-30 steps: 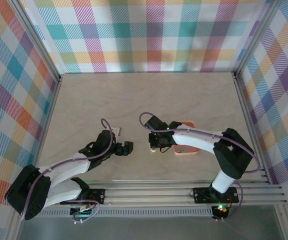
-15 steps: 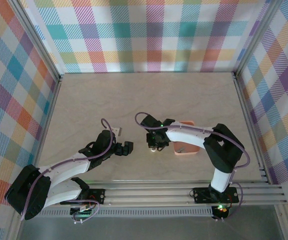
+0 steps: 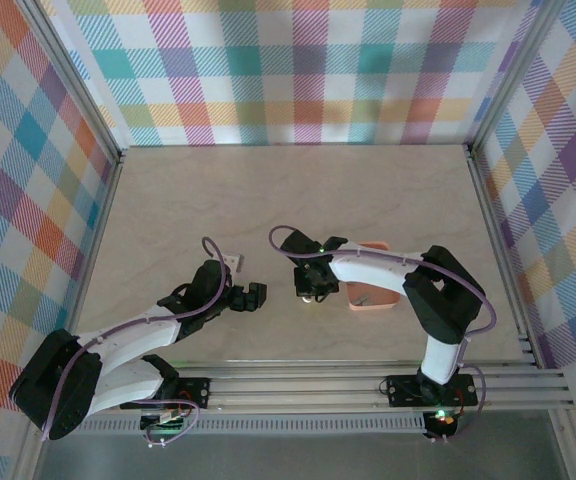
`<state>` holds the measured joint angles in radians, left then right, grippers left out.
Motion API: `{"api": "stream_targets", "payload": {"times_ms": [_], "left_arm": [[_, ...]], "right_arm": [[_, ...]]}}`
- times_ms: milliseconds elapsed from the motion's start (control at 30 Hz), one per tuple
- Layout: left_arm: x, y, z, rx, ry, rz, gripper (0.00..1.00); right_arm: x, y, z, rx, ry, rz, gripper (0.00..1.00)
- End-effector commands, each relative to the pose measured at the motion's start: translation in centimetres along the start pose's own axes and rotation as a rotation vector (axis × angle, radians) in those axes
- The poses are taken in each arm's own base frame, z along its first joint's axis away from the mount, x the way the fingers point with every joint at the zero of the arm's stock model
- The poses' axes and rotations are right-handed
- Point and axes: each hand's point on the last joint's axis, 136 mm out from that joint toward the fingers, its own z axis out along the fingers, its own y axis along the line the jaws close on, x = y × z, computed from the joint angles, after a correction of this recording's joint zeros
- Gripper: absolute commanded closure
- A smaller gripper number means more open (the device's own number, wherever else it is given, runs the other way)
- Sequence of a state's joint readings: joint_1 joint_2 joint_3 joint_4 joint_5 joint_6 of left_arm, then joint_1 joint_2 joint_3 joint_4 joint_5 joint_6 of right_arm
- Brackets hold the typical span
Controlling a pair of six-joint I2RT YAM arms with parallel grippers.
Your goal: Load the staples into the stapler
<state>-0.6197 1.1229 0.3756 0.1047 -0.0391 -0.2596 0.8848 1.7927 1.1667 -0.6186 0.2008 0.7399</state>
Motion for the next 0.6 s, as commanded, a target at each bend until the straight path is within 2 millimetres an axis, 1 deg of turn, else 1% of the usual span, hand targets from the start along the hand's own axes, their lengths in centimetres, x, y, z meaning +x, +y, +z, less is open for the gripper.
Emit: {"api": "stream_targets", "payload": {"times_ms": [0, 133, 333, 400, 467, 567], "left_arm": [[-0.36, -0.34, -0.23, 0.005, -0.014, 0.028, 0.00], [-0.34, -0.30, -0.23, 0.004, -0.016, 0.028, 0.00], [-0.32, -0.29, -0.27, 0.004, -0.016, 0.028, 0.00], [-0.36, -0.34, -0.30, 0.006, -0.017, 0.028, 0.00], [-0.44, -0.34, -0.32, 0.006, -0.020, 0.028, 0.00], [-0.46, -0.40, -0.31, 0.010, -0.021, 0.028, 0.00]], "right_arm": [[-0.39, 0.19, -0.84, 0.023, -0.016, -0.025, 0.91], [-0.41, 0.30, -0.99, 0.043, -0.014, -0.047, 0.91], [-0.25, 0.62, -0.92, 0.028, -0.015, -0.044, 0.94], [-0.08, 0.42, -1.02, 0.024, -0.018, -0.030, 0.91], [0.16, 0.03, -1.21, 0.024, -0.022, -0.009, 0.84], [0.40, -0.14, -1.30, -0.022, -0.032, 0.027, 0.80]]}}
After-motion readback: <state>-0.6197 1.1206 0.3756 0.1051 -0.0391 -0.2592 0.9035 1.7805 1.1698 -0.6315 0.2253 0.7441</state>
